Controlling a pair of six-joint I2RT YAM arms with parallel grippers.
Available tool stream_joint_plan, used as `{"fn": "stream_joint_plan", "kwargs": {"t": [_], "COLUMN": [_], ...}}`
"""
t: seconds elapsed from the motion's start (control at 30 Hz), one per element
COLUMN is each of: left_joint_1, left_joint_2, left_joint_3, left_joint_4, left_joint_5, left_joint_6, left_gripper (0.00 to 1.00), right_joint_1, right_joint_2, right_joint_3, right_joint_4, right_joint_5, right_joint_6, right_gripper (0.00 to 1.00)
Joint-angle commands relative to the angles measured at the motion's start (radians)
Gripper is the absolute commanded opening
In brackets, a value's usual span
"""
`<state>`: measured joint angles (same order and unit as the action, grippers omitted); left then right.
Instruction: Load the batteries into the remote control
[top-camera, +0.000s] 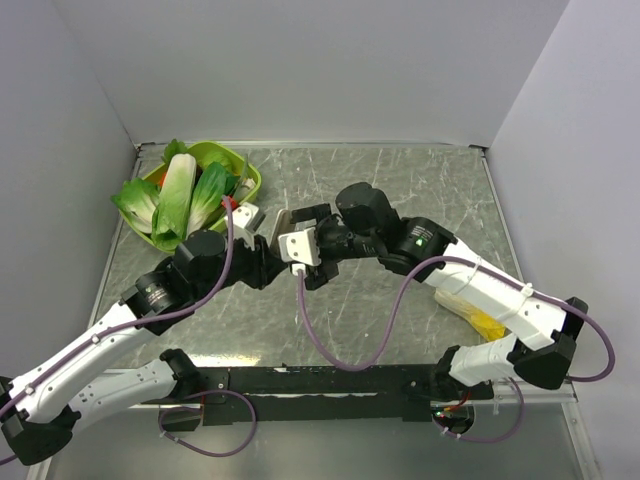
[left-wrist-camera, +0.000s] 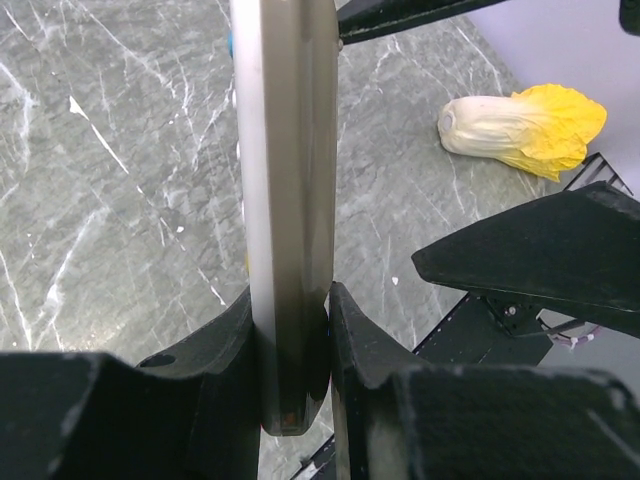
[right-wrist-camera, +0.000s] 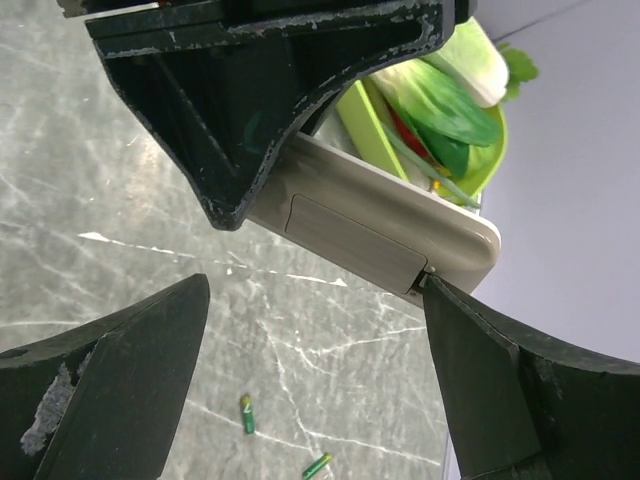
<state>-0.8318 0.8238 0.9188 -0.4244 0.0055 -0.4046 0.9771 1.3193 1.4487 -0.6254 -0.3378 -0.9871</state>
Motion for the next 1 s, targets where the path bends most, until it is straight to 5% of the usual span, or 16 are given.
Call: {"fn": "stream_joint_plan", "kwargs": {"t": [0.0, 0.17, 0.47, 0.7, 0.83, 0.97], "left_joint_1": [-0.02, -0.015, 0.079, 0.094, 0.094, 0.094], "left_joint_2": [-0.006, 0.024, 0.006, 0.005, -0.006, -0.018], "left_joint_3": [0.023, 0.038, -0.037, -0.064, -0.069, -0.067], "left_joint_4": [0.174, 0.095, 0.102, 0.134, 0.165, 0.167], "left_joint_5": [0.07, -0.054, -0.013, 0.033, 0.063, 0.085], "left_joint_6": [0.012, -0.011, -0.051, -0.083, -0.105, -0.119], "left_gripper": [0.02, 0.01, 0.01, 0.01, 0.01, 0.01], "right_joint_1": [0.054, 0.083, 0.054, 0.023, 0.023, 0.003], "right_joint_2": [0.06, 0.069, -0.032, -0.152, -0.23, -0.229], "right_joint_3": [0.039, 0.044, -0.043, -0.206, -0.405, -0.455], "right_joint_4": [-0.073, -0.066, 0.056, 0.332, 0.687, 0.773], "right_joint_5": [-0.202, -0.221, -0.066, 0.069, 0.129, 0.069], "right_joint_6": [0.005, 0.015, 0.161, 0.298, 0.338, 0.331], "right_gripper": [0.94, 0.93, 0.95, 0.95, 0.96, 0.96]}}
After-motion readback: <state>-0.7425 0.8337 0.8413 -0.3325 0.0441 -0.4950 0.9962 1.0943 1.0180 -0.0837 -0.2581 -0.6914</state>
